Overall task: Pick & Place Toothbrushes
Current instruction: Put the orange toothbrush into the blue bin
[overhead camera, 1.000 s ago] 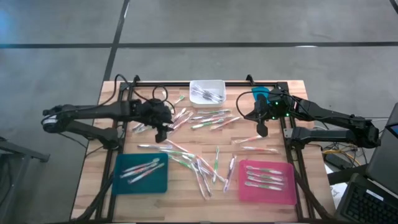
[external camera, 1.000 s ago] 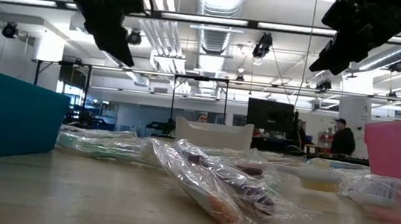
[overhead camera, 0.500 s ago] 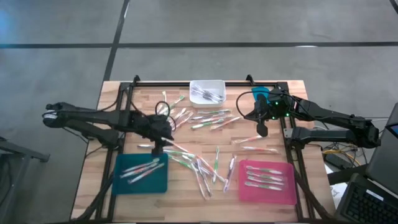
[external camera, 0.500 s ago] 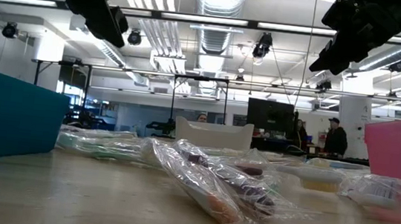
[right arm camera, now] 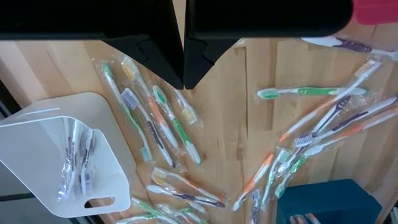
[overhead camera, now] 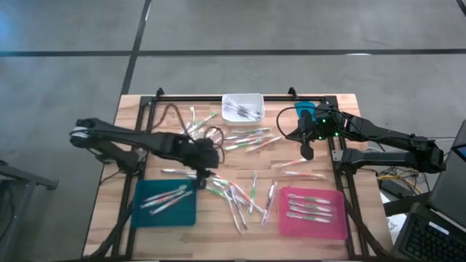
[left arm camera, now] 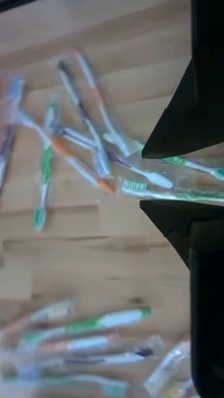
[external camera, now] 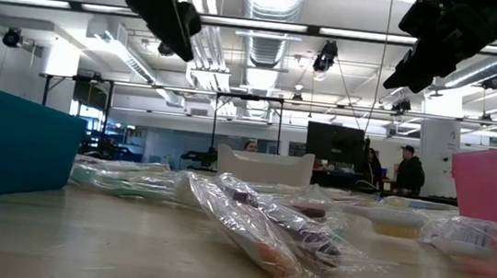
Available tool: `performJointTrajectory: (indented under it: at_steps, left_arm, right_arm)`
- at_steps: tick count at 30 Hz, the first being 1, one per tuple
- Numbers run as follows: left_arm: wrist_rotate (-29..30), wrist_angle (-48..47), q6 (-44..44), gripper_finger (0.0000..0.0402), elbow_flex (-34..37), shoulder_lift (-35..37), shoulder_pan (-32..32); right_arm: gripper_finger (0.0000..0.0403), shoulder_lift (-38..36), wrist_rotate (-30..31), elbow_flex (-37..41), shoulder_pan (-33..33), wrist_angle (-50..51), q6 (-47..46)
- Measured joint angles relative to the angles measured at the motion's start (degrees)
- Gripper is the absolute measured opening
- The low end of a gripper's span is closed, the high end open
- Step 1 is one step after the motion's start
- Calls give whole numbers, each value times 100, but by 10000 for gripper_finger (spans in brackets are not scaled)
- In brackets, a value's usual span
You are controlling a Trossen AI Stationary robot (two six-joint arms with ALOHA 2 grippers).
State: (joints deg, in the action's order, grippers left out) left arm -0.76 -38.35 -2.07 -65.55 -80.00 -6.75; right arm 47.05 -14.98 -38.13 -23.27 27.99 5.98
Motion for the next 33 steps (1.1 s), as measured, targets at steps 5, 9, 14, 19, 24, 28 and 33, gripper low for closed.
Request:
performJointTrajectory:
  at_steps: [5, 9, 14, 19, 24, 28, 33]
  left_arm:
    - [-8, -349, 239, 122, -819, -740, -31]
    - [-6, -931, 352, 122, -1312, -1155, -18]
    - [-85, -928, 718, 122, -1524, -1563, 33]
    - [-125, -862, 1114, 122, -1947, -2082, 5]
    - [-135, -835, 1702, 122, -2534, -2746, -26]
    - [-191, -841, 2136, 122, -2854, -3191, -134]
    - [-201, -797, 2366, 122, -3066, -3517, -219]
  right_arm:
    - [8, 0, 0, 0, 0, 0, 0]
    - [8, 0, -2, 0, 0, 0, 0]
    - [8, 0, -1, 0, 0, 0, 3]
    - [8, 0, 0, 0, -4, 0, 5]
    - [8, 0, 0, 0, -4, 0, 3]
    - [8, 0, -2, 2, -2, 0, 20]
    - [8, 0, 0, 2, -2, 2, 20]
